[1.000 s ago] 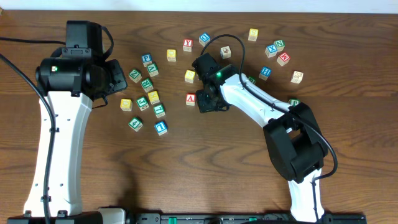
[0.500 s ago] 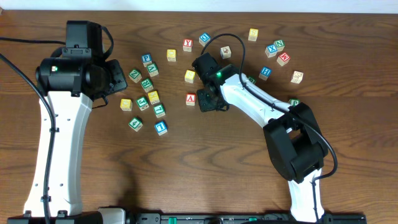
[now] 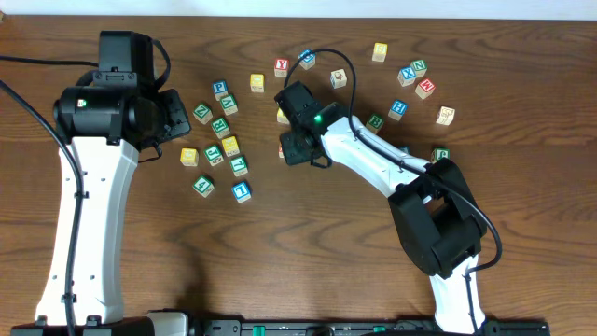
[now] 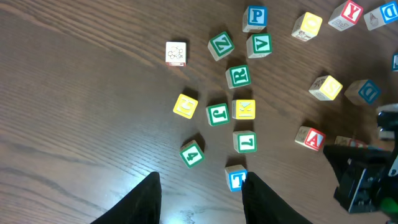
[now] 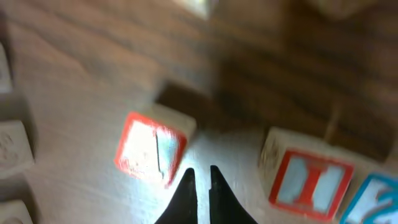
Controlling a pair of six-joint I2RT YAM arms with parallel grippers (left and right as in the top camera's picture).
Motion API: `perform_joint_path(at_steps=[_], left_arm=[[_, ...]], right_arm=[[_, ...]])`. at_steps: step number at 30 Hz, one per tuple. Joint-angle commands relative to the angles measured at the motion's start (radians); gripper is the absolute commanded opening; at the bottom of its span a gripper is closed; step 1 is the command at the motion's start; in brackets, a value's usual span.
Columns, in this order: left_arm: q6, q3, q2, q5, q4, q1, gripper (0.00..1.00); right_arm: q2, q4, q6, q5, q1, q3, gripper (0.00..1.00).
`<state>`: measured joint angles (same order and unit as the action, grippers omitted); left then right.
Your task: Spell out AI2
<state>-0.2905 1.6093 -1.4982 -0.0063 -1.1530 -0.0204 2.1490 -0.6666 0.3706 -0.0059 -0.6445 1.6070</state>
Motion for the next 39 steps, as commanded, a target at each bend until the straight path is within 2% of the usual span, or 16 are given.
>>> perform_joint_path(at_steps=[1,9,39], left_arm=[[0.009,0.015,-0.005,-0.013,-0.002,0.005,0.41],[0.009,0.015,-0.005,-0.013,-0.002,0.005,0.41],[0.009,0.015,-0.005,-0.013,-0.002,0.005,0.42]], right_arm=[[-0.021,0.031,0.0,0.042,0.002,-0.006,0.02],[0.005,0.089,0.035,0.095,0.0,-0.006,0.01],[0.031,0.052,0.104,0.126,0.013,-0.007,0.01]])
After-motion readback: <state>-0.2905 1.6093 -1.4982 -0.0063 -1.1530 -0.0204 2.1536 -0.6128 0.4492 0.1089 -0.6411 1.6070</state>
